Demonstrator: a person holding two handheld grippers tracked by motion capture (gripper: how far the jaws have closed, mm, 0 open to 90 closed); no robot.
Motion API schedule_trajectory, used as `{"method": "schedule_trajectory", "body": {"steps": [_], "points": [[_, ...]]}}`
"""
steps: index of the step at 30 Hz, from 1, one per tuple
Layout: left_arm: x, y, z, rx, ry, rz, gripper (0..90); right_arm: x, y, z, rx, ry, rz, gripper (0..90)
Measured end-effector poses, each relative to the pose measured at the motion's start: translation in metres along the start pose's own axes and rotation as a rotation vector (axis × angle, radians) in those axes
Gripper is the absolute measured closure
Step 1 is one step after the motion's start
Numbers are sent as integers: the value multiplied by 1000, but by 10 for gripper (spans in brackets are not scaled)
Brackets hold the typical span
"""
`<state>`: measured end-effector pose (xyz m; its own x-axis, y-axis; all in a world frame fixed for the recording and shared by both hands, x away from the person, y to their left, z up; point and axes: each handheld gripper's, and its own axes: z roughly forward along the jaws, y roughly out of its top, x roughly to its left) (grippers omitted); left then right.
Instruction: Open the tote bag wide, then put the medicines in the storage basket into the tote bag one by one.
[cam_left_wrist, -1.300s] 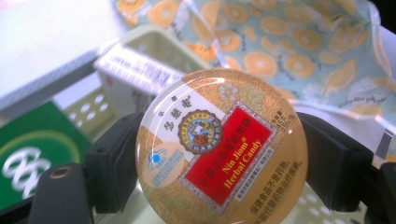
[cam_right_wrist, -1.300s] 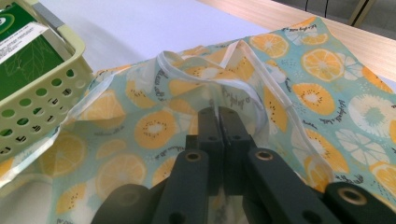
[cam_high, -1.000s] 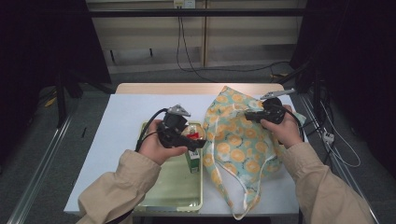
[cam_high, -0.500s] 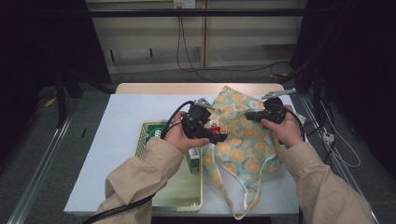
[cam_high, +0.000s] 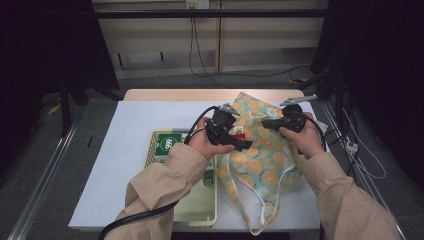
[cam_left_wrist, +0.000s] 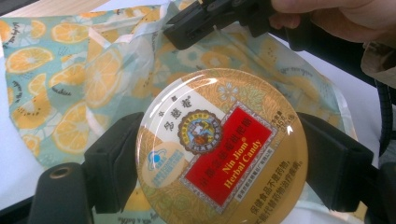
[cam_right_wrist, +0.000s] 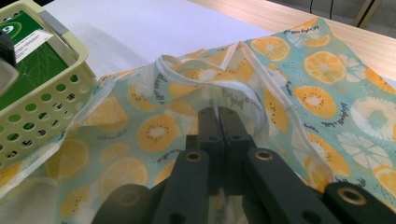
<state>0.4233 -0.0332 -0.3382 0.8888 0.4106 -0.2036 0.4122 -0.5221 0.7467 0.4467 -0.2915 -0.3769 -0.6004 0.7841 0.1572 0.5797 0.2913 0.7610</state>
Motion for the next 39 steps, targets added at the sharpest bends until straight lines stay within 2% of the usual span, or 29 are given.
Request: {"method": "schedule_trajectory", "body": {"steps": [4,17,29,33,35,37,39], "points": [[-1,1,4,1,-2,12,204,-1,0,-1,-4,0,4,896],[-1,2,20,-6,-13,15,205,-1,1,-2,-5,7,8,896],[-3,5,26,-9,-4,22,205,-2,7,-6,-22,5,14,896],[-2,5,29,-1,2,24,205,0,10,-7,-22,4,2,896],[-1,5,31,-7,-4,15,205,1,11,-8,-28,7,4,896],[-1,4,33,11,2,18,205,0,11,-8,-22,4,5,896],[-1,2,37,-2,-7,8,204,0,13,-8,-26,4,4,896]]}}
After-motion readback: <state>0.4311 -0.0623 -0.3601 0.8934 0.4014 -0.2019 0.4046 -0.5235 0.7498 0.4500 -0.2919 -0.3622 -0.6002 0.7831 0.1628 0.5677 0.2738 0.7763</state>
